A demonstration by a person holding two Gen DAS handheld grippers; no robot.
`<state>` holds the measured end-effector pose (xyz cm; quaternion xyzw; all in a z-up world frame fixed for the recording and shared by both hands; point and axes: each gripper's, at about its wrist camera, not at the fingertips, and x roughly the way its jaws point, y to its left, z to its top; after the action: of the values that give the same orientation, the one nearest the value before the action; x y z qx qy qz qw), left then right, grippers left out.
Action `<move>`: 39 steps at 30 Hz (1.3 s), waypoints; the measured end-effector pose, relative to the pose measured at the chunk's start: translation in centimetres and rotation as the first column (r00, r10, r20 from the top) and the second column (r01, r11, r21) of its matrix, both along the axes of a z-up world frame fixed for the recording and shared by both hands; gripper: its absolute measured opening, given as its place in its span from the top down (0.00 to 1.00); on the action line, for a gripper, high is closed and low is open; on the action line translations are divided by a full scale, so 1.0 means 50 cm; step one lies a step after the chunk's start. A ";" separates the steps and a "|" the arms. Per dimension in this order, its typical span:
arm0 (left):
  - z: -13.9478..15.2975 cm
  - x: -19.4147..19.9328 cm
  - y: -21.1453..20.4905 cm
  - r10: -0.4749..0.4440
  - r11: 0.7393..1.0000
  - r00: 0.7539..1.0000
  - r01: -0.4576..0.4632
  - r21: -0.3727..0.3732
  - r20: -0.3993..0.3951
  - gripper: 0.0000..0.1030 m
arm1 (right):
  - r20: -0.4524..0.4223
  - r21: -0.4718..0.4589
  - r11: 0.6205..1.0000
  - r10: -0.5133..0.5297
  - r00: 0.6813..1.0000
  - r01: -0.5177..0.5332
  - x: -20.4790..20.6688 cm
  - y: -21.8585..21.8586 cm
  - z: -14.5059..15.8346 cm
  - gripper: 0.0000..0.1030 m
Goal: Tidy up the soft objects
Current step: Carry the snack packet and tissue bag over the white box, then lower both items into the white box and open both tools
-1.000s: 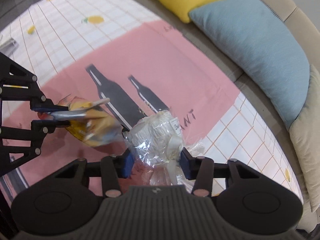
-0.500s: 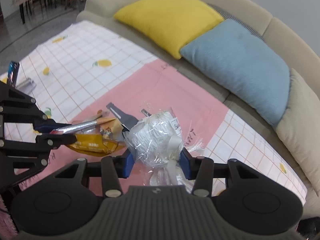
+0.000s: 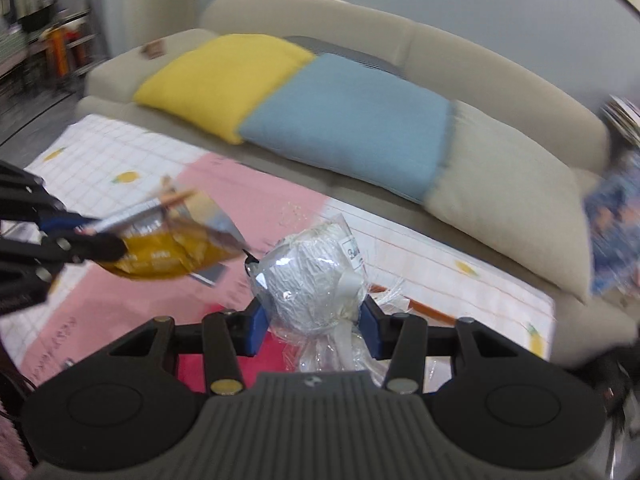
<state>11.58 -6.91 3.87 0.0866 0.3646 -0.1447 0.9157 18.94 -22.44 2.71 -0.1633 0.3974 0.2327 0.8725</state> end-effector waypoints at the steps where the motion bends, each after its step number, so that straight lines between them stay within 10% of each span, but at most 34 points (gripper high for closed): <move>1: 0.004 0.007 -0.021 -0.023 1.000 1.000 0.023 -0.006 0.005 0.91 | -0.001 -0.007 1.000 -0.027 1.000 0.027 0.001 -0.025 -0.003 0.55; 17: -0.077 0.131 -0.312 -0.198 0.980 0.971 0.195 -0.037 -0.133 0.91 | -0.113 -0.146 0.967 -0.228 0.967 0.211 0.053 -0.218 -0.166 0.55; 39: -0.233 0.220 -0.350 -0.098 0.984 0.938 0.142 0.111 -0.334 0.91 | -0.135 -0.229 0.954 -0.228 0.964 0.194 0.127 -0.198 -0.290 0.55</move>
<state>22.60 -24.42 -7.78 0.1444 0.5144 -0.1880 0.8242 25.31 -32.34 -11.79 -0.1936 0.5037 0.1063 0.8352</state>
